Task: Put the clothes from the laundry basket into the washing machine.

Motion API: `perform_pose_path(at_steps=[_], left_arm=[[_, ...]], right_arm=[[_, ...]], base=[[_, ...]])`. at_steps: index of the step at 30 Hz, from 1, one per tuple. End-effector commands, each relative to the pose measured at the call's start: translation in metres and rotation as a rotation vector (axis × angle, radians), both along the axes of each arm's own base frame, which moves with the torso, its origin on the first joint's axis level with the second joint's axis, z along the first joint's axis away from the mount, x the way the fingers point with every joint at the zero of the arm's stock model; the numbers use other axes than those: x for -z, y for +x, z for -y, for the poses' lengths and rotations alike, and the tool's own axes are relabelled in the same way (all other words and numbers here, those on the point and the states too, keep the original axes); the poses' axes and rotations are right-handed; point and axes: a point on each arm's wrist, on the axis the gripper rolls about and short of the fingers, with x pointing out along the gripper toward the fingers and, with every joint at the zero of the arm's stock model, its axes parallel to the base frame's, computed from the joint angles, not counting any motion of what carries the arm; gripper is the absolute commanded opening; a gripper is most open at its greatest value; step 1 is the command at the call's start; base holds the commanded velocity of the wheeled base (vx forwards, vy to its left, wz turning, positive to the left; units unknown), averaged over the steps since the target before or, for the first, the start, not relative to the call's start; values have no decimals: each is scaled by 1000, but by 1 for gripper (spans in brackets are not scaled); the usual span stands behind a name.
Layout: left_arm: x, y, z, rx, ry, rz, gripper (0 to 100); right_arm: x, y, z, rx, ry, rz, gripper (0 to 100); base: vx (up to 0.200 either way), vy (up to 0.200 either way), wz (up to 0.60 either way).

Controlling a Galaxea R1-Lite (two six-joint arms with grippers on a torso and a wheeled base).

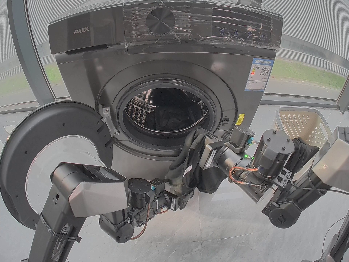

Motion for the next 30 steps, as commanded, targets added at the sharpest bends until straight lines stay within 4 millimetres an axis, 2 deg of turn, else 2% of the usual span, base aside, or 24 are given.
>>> perform_pose_path(at_steps=[1, 10, 14, 18, 24, 30], left_arm=[[9, 7, 2, -26, -1, 12, 0], [0, 11, 4, -31, -25, 36, 0], [-17, 10, 4, -33, -45, 63, 0], [-44, 0, -4, -34, -60, 86, 0], [-106, -35, -40, -45, -88, 130, 0], [-154, -75, -75, -34, -130, 197, 0]], right_arm=[[1, -2, -1, -5, -1, -3, 0], [5, -4, 2, -3, -9, -19, 0], [8, -4, 5, 3, -8, -26, 0], [12, 1, 14, 31, -22, -39, 0], [23, 7, 39, 63, -49, -79, 0], [41, -9, 56, -2, -81, -117, 0]], base=[[0, 0, 0], [0, 0, 0], [0, 0, 0], [0, 0, 0], [0, 0, 0], [0, 0, 0]])
